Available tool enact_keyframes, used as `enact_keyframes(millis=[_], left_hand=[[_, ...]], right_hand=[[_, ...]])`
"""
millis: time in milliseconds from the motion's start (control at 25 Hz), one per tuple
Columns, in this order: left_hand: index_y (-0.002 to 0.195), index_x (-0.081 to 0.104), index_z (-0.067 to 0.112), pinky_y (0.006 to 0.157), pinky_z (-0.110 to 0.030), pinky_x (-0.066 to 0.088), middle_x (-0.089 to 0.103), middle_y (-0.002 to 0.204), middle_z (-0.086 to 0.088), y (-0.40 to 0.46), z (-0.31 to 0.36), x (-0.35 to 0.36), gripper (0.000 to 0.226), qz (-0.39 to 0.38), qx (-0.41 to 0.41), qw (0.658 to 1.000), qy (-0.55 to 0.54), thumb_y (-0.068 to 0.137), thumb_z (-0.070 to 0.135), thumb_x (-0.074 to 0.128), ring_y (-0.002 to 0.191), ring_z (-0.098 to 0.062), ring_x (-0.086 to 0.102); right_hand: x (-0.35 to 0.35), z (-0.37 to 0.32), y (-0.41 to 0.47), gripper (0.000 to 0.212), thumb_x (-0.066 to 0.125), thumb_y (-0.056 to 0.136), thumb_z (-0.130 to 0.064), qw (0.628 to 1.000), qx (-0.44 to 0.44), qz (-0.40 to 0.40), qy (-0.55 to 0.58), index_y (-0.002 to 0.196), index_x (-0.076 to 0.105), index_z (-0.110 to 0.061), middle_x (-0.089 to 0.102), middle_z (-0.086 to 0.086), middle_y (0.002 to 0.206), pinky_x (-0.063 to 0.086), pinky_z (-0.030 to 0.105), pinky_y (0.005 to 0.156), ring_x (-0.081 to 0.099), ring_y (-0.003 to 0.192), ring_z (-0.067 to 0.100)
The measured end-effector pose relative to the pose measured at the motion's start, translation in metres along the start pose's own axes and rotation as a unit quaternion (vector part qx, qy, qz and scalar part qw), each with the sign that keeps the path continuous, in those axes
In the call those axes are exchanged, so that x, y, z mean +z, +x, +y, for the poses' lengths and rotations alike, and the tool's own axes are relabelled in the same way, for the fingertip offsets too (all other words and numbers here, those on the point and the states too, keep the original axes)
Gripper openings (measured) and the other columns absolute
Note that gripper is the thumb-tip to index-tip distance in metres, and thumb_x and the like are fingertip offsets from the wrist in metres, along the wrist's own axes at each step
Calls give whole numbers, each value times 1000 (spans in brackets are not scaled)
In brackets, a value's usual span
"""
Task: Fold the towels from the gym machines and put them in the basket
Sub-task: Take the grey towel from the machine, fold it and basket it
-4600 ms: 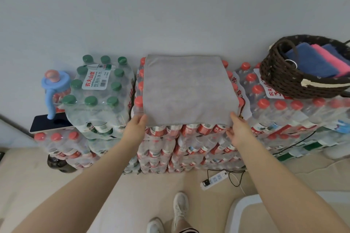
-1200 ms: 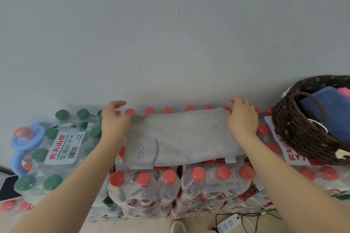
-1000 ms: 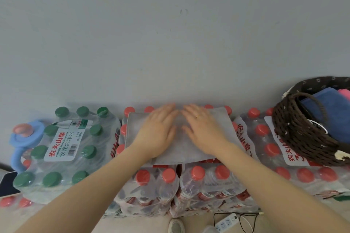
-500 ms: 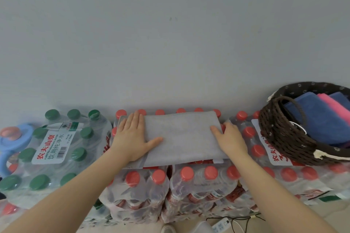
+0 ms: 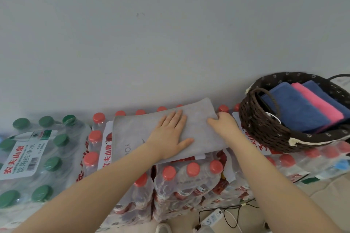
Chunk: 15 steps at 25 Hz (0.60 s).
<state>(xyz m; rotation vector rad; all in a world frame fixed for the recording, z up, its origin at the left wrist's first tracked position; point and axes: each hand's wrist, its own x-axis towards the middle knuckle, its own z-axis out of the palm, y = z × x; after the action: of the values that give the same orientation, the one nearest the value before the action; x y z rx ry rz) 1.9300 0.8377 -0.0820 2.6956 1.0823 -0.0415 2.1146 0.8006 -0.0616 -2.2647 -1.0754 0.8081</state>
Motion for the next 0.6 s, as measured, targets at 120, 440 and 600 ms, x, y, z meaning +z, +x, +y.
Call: enact_keyframes(millis=[120,440,600], left_hand=[[148,-2,17,117,-37,-6,-7,158,-6,18,18,0,77,-20,10,1000,10,90,61,25,145,-21,-5],[148,6,15,119,-38,3,6,157,-7,32,13,0,111,-13,60,997,-45,58,77,18,145,-23,5],[148,6,12,117,-35,-2,3,158,-6,-1,-40,-13,113,-8,-50,998,-21,55,77,9,146,-20,2]], right_hand=[[-30,10,3,47,65,84,-19,964,138,-69,215,121,51,6,59,22,117,48,33,69,59,95,31],[-20,-49,-31,47,60,84,-16,988,-112,-89,51,129,46,-17,60,2,115,47,32,81,59,98,22],[21,-72,-44,38,46,87,-23,957,-201,-2,-210,124,45,-13,62,15,110,44,36,73,58,99,35]])
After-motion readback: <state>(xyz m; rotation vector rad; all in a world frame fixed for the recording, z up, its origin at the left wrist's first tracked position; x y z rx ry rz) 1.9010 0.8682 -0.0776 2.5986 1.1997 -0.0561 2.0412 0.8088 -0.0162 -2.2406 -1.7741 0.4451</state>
